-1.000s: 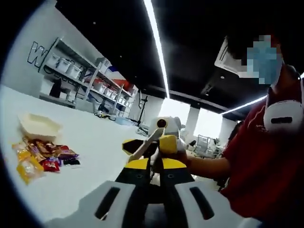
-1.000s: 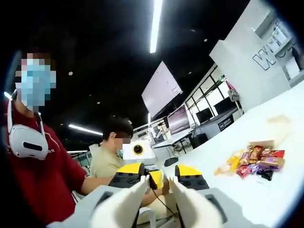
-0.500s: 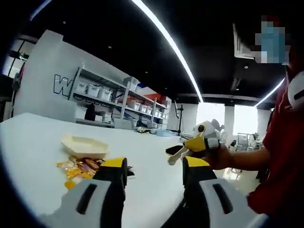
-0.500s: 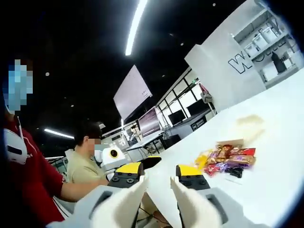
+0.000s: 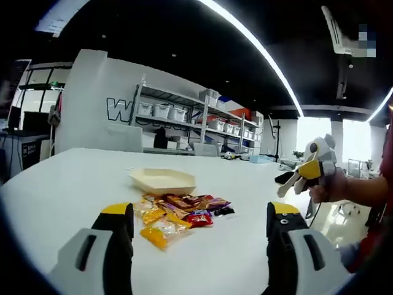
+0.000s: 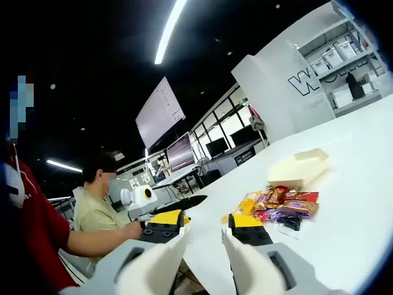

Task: Place the target food into the container with the food tongs after gripping and lifting it, then release it inside without dropping or visibly crushing the food.

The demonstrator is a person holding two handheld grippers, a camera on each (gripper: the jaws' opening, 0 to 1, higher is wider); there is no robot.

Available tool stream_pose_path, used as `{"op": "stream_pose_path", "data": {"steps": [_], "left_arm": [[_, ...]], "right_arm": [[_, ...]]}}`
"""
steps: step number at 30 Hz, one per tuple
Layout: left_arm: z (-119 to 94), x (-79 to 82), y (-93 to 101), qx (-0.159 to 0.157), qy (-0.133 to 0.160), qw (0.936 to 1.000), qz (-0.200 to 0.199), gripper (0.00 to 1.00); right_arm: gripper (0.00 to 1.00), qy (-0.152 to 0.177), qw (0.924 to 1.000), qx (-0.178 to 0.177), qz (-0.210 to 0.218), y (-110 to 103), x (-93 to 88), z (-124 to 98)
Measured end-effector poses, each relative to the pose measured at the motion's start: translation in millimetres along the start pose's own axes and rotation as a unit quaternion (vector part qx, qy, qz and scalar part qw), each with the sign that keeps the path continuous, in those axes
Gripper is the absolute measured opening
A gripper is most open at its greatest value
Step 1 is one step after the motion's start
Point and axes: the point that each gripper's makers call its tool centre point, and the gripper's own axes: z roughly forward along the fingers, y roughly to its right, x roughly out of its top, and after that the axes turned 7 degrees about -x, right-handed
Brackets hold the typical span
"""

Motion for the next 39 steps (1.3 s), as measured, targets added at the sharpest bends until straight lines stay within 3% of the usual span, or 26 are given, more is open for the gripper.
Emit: {"op": "stream_pose_path", "data": {"steps": [3, 7, 11, 13, 16, 18, 21, 25, 29, 34, 39], "left_arm": [[9.6, -1.3, -7.3, 0.007, 0.008, 0.9999, 0.009, 0.98], [18.1, -12.9, -12.2, -0.004, 0.002, 0.9997, 0.026, 0.98], [13.4, -22.9, -7.8, -0.02, 0.012, 0.9997, -0.009, 0.99], [11.4, -22.2, -10.3, -0.011, 0.01, 0.9998, 0.015, 0.99], [13.3, -26.1, -9.2, -0.029, 0.002, 0.9993, -0.025, 0.99], [13.2, -29.8, -15.5, -0.017, -0.01, 0.9998, -0.004, 0.99], [14.6, -33.1, -9.3, -0.024, -0.017, 0.9994, 0.02, 0.99], [17.7, -43.1, -9.0, -0.024, -0.047, 0.9975, 0.046, 0.99], [15.7, -38.8, -12.3, -0.03, -0.028, 0.9991, 0.011, 0.99], [14.0, -32.8, -15.7, -0.028, -0.008, 0.9989, -0.038, 0.99], [14.4, -32.4, -16.1, -0.025, -0.006, 0.9987, -0.044, 0.99]], "right_arm": [[0.23, 0.0, 0.9997, -0.024, 0.005, 8.7, 0.3, 2.4], [0.24, -0.001, 0.9994, -0.034, 0.004, 12.3, 1.2, 0.0], [0.24, 0.001, 0.999, -0.045, 0.003, 18.8, 3.6, -5.9], [0.24, 0.001, 0.9985, -0.054, -0.001, 24.6, 3.8, -6.0], [0.24, -0.003, 0.9978, -0.066, -0.003, 32.9, 4.5, -3.1], [0.24, -0.001, 0.9975, -0.07, -0.003, 37.6, 8.6, 1.2], [0.24, -0.004, 0.9963, -0.084, -0.015, 47.1, 13.8, 7.5], [0.24, -0.025, 0.9936, -0.106, -0.029, 70.9, 20.1, 21.9], [0.24, -0.044, 0.9916, -0.113, -0.045, 85.4, 20.7, 36.0], [0.23, -0.078, 0.9872, -0.119, -0.072, 99.9, 6.0, 54.2], [0.23, -0.108, 0.9796, -0.142, -0.093, 118.2, -8.9, 64.1]]}}
